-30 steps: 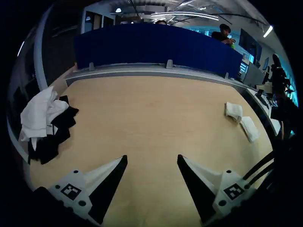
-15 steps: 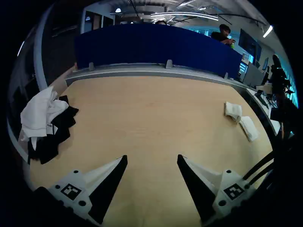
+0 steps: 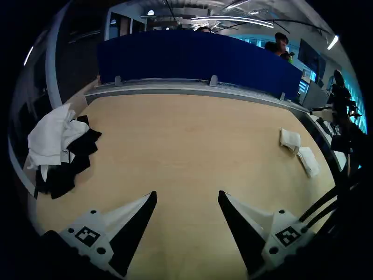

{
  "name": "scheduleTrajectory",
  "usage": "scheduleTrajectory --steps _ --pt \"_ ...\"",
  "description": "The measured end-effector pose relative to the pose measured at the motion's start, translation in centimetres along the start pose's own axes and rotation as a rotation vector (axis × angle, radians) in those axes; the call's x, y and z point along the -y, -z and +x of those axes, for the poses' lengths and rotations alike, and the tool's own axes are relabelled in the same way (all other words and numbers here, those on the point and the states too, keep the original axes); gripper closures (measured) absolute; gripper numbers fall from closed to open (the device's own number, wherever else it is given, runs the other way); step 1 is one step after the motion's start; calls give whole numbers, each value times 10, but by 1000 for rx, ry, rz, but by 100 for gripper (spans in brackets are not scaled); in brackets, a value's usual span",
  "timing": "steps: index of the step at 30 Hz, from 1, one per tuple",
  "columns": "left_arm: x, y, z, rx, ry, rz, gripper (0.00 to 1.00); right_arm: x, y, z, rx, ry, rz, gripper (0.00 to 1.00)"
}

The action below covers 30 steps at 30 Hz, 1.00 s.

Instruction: Fold towel

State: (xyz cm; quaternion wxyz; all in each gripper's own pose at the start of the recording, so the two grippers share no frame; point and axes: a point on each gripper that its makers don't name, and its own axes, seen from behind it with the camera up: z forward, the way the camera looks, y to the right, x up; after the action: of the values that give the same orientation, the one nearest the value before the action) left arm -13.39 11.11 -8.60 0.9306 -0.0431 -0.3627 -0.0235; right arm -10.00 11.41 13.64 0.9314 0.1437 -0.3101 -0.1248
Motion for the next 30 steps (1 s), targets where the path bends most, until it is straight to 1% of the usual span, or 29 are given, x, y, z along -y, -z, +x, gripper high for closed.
scheduleTrajectory --steps 6,15,24,30 --pt "5 1 1 -4 14 25 2 7 -21 7 6 16 29 19" --pt "14 -2 2 -3 54 63 2 10 -60 11 32 31 58 19" --pt "20 -8 -8 27 82 97 2 12 -107 0 66 12 83 19" --pt "23 -10 -14 40 93 115 2 8 -138 -15 111 12 91 19"
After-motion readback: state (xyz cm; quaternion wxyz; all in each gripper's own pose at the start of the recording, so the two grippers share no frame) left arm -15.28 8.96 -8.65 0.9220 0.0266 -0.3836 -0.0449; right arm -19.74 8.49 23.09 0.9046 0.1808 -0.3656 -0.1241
